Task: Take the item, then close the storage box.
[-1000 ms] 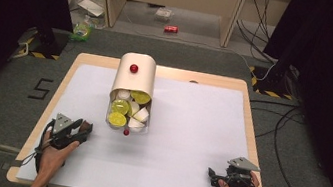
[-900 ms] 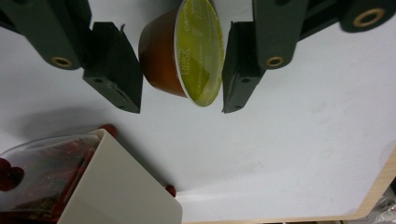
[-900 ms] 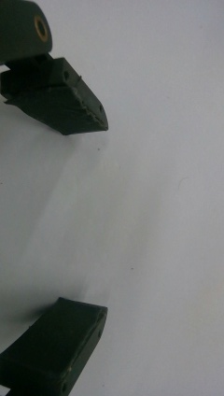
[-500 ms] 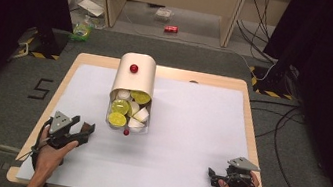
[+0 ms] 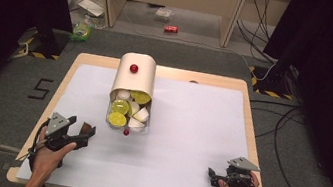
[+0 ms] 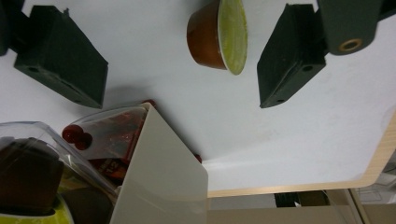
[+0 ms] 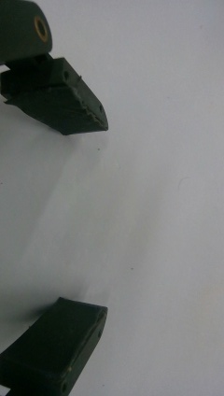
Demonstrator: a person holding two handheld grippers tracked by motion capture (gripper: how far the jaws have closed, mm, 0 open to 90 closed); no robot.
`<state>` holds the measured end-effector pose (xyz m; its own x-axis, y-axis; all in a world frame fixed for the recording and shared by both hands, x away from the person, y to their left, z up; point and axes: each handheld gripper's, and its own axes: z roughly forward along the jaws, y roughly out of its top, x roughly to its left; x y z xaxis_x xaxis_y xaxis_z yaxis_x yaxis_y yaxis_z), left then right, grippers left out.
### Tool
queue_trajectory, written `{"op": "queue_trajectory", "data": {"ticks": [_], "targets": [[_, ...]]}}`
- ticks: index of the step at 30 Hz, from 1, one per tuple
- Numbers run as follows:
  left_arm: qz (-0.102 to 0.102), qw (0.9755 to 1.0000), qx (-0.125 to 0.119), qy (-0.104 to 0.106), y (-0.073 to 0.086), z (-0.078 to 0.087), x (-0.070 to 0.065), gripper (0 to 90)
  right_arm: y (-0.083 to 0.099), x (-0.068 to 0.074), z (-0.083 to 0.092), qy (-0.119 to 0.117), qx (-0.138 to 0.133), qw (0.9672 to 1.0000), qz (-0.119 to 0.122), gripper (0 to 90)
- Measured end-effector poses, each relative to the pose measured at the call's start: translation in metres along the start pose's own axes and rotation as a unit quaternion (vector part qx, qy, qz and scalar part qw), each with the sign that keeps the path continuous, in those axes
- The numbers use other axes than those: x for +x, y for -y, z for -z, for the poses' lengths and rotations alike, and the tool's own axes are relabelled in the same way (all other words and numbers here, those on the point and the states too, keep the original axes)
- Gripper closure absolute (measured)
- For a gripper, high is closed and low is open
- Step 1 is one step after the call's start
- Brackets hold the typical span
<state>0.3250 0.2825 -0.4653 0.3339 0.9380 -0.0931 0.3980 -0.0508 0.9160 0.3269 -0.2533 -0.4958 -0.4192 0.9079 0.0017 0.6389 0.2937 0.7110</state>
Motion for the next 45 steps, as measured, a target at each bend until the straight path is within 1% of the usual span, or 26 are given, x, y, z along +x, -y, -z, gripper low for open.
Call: {"op": "queue_trajectory", "data": {"ticks": [4, 10, 16, 28, 31, 34, 37, 45], "targets": [[0.005, 0.9999, -0.011, -0.004, 0.002, 0.005, 0.000, 15.2, 0.000, 0.000, 0.000, 0.000, 0.000, 1.0000, 0.000, 10.6], [0.005, 0.9998, -0.021, -0.003, 0.001, 0.013, -0.003, 15.0, 0.000, 0.000, 0.000, 0.000, 0.000, 1.0000, 0.000, 10.6], [0.000, 0.9996, -0.028, 0.002, -0.001, 0.022, -0.011, 15.1, 0.000, 0.000, 0.000, 0.000, 0.000, 1.0000, 0.000, 10.6], [-0.005, 0.9993, -0.035, 0.010, -0.004, 0.030, -0.023, 15.0, 0.000, 0.000, 0.000, 0.000, 0.000, 1.0000, 0.000, 10.6], [-0.010, 0.9991, -0.039, 0.012, -0.007, 0.034, -0.028, 15.0, 0.000, 0.000, 0.000, 0.000, 0.000, 1.0000, 0.000, 10.6], [-0.010, 0.9990, -0.041, 0.015, -0.009, 0.035, -0.031, 15.0, 0.000, 0.000, 0.000, 0.000, 0.000, 1.0000, 0.000, 10.6], [-0.005, 0.9989, -0.042, 0.020, -0.010, 0.034, -0.033, 15.0, 0.000, 0.000, 0.000, 0.000, 0.000, 1.0000, 0.000, 10.6], [-0.011, 0.9988, -0.041, 0.023, -0.012, 0.031, -0.037, 15.0, 0.000, 0.000, 0.000, 0.000, 0.000, 1.0000, 0.000, 10.6]]}}
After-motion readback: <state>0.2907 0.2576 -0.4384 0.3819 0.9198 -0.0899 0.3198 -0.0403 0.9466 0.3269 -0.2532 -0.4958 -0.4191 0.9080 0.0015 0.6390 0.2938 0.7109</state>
